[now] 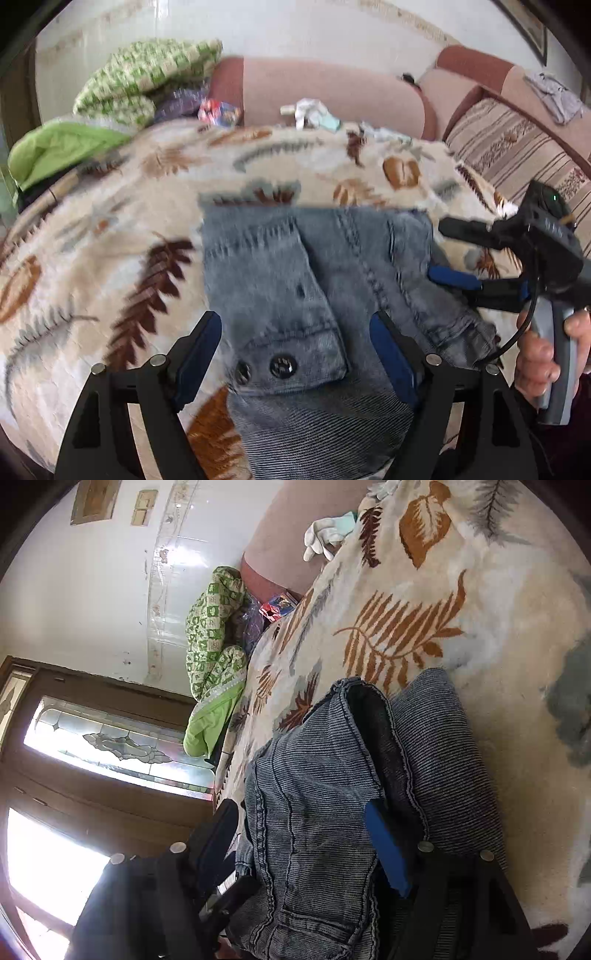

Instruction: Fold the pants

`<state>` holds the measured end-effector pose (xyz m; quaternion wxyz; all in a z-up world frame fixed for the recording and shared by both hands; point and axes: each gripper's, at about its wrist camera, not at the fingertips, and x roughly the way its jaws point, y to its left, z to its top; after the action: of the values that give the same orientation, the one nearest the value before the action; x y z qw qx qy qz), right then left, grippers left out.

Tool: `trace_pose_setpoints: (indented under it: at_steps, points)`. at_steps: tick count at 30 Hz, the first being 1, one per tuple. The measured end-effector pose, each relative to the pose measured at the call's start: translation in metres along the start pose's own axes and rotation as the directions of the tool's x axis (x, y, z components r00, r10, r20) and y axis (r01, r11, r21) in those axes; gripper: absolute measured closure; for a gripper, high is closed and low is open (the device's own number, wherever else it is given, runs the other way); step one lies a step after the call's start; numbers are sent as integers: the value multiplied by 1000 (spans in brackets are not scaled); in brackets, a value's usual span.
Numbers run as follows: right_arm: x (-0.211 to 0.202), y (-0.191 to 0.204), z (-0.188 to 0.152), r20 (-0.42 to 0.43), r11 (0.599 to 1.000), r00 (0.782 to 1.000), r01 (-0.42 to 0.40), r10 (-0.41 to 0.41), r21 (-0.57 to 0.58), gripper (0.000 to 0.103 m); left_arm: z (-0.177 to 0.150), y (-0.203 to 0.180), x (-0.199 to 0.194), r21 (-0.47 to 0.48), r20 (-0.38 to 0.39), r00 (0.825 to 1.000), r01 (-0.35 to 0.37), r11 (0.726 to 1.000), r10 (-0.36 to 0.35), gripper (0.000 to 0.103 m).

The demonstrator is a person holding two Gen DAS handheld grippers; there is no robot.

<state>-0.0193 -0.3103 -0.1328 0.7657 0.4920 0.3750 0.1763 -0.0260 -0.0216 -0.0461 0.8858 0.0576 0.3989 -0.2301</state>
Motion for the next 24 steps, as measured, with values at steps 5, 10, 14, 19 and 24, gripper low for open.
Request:
trace_pose_setpoints:
  at_steps: [5, 10, 14, 19, 24]
  points:
    - [-24, 23, -5, 55, 994, 998, -14, 20, -105, 29, 12, -1, -11, 31, 30, 997, -70, 997, 69, 20]
    - [-26, 42, -21, 33, 975, 998, 52, -46, -217, 29, -1, 14, 16, -8, -104, 984, -145, 989, 143, 19]
    - [-12, 37, -33, -47, 945, 978, 183, -203, -271, 29, -19, 23, 36, -50, -149, 978, -156, 986, 147, 13]
    - [7, 27, -38, -115, 914, 947, 250, -299, -319, 28, -27, 32, 50, -106, -187, 974, -154, 982, 132, 5]
    - [5, 27, -38, -108, 911, 947, 254, -303, -325, 28, -22, 30, 46, -83, -193, 971, -158, 984, 140, 5]
